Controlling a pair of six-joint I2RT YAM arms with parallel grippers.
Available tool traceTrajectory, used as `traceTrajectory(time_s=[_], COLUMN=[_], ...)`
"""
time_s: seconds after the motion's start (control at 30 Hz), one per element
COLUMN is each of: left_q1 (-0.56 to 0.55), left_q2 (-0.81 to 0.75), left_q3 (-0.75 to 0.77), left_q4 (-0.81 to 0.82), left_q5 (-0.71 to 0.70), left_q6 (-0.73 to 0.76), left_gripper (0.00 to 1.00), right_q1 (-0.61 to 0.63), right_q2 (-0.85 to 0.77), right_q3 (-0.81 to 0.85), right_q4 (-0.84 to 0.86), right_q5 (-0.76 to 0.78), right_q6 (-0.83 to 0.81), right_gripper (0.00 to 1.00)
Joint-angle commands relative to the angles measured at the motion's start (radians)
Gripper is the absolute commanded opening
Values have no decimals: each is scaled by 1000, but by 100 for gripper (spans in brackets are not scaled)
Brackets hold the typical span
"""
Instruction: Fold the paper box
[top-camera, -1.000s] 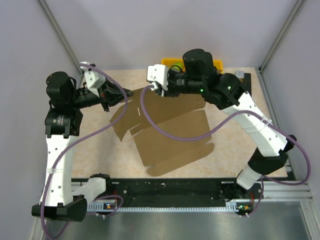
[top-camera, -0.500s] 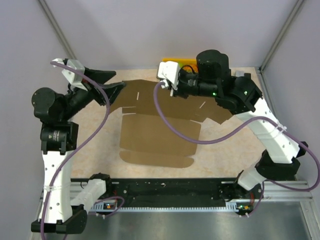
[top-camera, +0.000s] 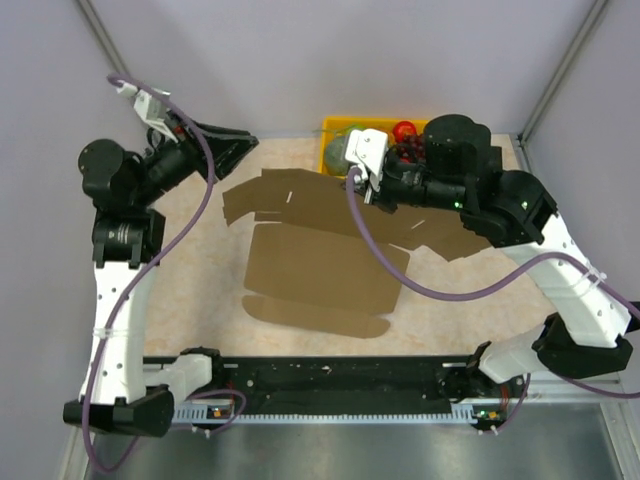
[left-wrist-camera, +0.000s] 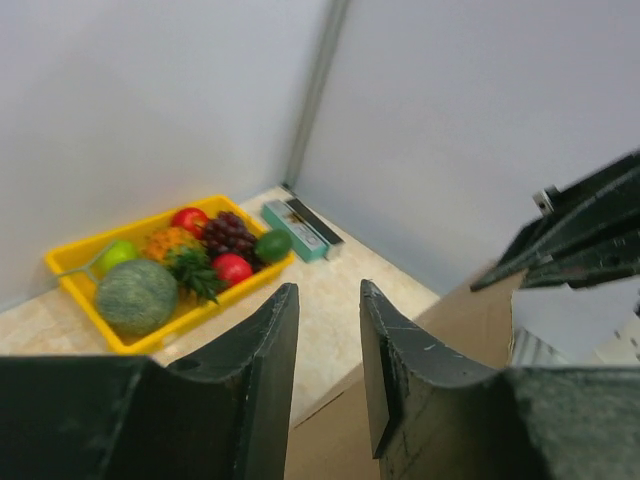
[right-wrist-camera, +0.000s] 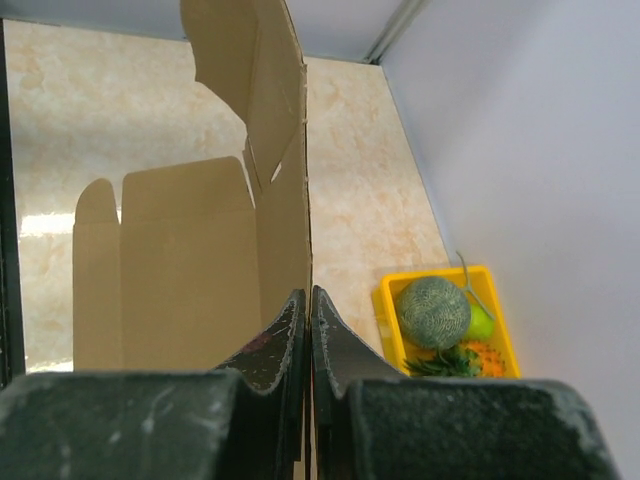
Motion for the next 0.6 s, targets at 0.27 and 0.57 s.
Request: traceTrajectory(time_s=[0.27,0.57], left_q1=[-120,-195], left_q2=[39,72], left_q3=[-26,-16], left_q4=[85,51], left_q5=[387,415], left_q6=[281,353], left_gripper=[35,44], right_q1=[-8,-9], right_q2=[11,13], right_q3=[44,46], right_q4=[105,116], right_q5=[-38,-96], right_q6=[34,54], right_gripper=[0,0])
